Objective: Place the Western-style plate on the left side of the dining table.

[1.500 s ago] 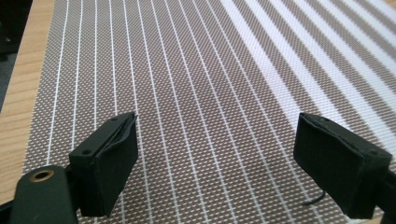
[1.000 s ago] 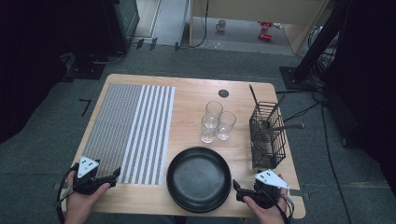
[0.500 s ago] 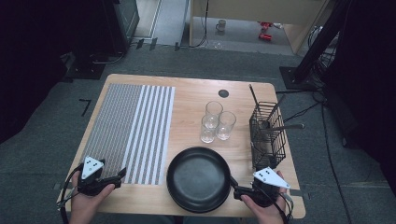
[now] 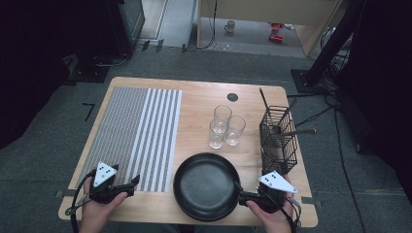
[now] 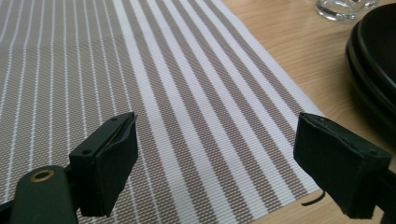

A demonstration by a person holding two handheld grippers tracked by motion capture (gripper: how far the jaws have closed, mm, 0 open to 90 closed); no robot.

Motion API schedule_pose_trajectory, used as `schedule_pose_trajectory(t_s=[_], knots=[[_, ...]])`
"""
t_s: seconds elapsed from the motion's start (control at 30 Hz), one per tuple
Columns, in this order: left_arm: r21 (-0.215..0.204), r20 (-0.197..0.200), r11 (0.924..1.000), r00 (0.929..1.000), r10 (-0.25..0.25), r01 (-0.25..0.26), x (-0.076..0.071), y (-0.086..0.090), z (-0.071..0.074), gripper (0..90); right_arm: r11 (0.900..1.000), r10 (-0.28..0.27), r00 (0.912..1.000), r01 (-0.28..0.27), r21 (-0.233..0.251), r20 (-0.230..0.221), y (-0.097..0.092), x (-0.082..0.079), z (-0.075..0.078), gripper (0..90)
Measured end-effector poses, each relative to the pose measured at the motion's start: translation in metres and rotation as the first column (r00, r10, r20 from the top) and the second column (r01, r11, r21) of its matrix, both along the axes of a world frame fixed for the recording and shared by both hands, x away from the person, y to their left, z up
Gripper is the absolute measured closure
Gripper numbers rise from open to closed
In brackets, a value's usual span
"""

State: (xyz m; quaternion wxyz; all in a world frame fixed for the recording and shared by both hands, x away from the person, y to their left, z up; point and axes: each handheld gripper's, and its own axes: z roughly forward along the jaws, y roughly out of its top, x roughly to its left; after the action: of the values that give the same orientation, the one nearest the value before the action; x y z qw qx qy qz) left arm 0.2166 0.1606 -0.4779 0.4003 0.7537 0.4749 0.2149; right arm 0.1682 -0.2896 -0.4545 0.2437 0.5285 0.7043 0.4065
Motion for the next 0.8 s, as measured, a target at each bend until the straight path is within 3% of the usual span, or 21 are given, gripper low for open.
schedule_pose_trajectory(t_s=[0.2,0.6,0.67,0.8], knots=[[-0.007,-0.003,0.9997,0.9997,-0.025,0.025,0.001,-0.010,0.000,14.4,1.0000,0.002,1.0000,-0.002,0.006,0.003,0.003,0.001,0.000,6.9],[-0.037,0.005,0.9968,0.9975,-0.070,0.070,0.002,-0.031,0.003,14.4,0.9990,0.035,0.9993,-0.035,0.028,-0.008,0.015,0.006,-0.004,8.2],[-0.039,0.006,0.9962,0.9969,-0.078,0.078,0.003,-0.035,0.004,14.4,0.9988,0.031,0.9995,-0.031,0.037,-0.008,0.016,0.006,-0.005,14.8],[-0.047,0.007,0.9945,0.9956,-0.093,0.094,0.003,-0.041,0.005,14.4,0.9985,0.032,0.9994,-0.032,0.045,-0.010,0.018,0.007,-0.006,14.7]])
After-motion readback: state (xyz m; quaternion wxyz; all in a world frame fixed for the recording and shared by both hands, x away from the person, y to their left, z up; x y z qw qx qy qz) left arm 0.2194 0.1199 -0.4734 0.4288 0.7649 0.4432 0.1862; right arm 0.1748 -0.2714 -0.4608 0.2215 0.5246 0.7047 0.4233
